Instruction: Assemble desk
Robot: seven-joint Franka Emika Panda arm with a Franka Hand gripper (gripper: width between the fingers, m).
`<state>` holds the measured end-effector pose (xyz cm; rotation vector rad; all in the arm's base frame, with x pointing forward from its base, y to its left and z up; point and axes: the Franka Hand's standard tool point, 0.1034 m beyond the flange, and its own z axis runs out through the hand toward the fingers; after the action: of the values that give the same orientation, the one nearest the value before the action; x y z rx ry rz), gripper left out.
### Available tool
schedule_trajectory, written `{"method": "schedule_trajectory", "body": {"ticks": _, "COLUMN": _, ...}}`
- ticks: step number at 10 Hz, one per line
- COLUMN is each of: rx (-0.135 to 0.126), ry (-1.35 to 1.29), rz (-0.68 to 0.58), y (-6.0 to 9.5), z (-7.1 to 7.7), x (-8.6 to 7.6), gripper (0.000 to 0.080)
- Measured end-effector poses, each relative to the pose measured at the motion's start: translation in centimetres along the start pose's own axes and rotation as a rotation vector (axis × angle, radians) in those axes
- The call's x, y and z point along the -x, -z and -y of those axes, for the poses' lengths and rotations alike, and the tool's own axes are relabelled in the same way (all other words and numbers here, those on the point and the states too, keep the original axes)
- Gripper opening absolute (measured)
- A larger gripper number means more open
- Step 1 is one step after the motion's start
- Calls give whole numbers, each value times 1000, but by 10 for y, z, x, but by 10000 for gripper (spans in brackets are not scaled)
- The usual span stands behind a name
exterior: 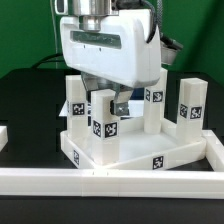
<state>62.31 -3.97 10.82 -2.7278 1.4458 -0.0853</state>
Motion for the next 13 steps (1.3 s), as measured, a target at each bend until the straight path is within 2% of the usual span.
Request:
{"method": "schedule_trajectory", "body": {"ticks": 1, "rx": 1, "ry": 117, "rz": -1, "y": 0, "z": 1, "x": 2, "gripper": 642}}
{"method": "schedule_trajectory", "body": {"ticks": 4, "rx": 0, "ry": 388, "rz": -4, "y": 0, "z": 3, "x": 2, "gripper": 649}}
{"method": "schedule_trajectory", "body": {"ticks": 5, "rx": 10, "ry": 487, "rz": -13, "y": 2, "z": 4, "x": 1, "gripper": 649}}
{"method": "schedule_trajectory", "body": {"ticks": 10, "rx": 14, "ry": 763, "rz": -14, "y": 2, "z": 3, "x": -1, "gripper": 649}}
{"method": "schedule_trajectory", "body": {"ticks": 11, "rx": 27, "ry": 878, "rz": -18, "y": 2, "z": 3, "x": 0, "gripper": 649}}
{"method": "schedule_trajectory", "body": {"ticks": 12, "rx": 51, "ry": 966, "rz": -36, "y": 2, "z": 8, "x": 4, "gripper": 649}}
{"method": "schedule_trajectory", "body": {"ticks": 13, "rx": 55, "ry": 1091, "rz": -41, "y": 1, "z": 9, "x": 5, "gripper": 649}}
